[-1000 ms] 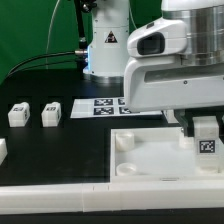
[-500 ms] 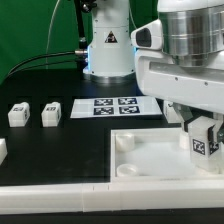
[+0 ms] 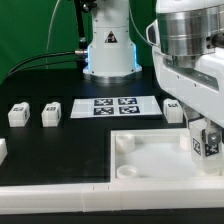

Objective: Assemble one leg

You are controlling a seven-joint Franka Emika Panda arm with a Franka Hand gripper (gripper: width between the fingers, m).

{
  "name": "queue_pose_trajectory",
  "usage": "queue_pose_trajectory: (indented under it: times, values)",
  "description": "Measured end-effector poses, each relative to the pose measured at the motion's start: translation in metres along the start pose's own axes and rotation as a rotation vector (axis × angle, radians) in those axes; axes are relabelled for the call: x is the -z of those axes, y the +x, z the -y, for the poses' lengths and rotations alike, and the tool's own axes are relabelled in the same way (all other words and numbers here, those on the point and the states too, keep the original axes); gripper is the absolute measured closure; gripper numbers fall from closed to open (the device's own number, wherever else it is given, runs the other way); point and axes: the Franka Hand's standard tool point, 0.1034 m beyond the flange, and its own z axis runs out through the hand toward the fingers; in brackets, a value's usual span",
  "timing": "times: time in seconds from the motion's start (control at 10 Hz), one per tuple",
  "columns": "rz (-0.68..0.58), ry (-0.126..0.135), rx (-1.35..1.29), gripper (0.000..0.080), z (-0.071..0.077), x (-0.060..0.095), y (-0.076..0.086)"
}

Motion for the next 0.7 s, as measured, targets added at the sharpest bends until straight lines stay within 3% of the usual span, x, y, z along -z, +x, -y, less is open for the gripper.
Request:
queue_pose_trajectory:
  times: [0.2, 0.3, 0.4, 0.7]
  values:
    - [0.001, 0.000, 0.041, 0.0506, -0.0001, -0.0003, -0.0001]
    - [0.001, -0.001, 0.085, 0.0317, -0.0002, -0.0006, -0.0003]
    - [0.002, -0.001, 0.116, 0.0207, -0.0003, -0.0007, -0.0006]
    - [0.002, -0.002, 0.431, 0.0162, -0.0003, -0.0013, 0.0000]
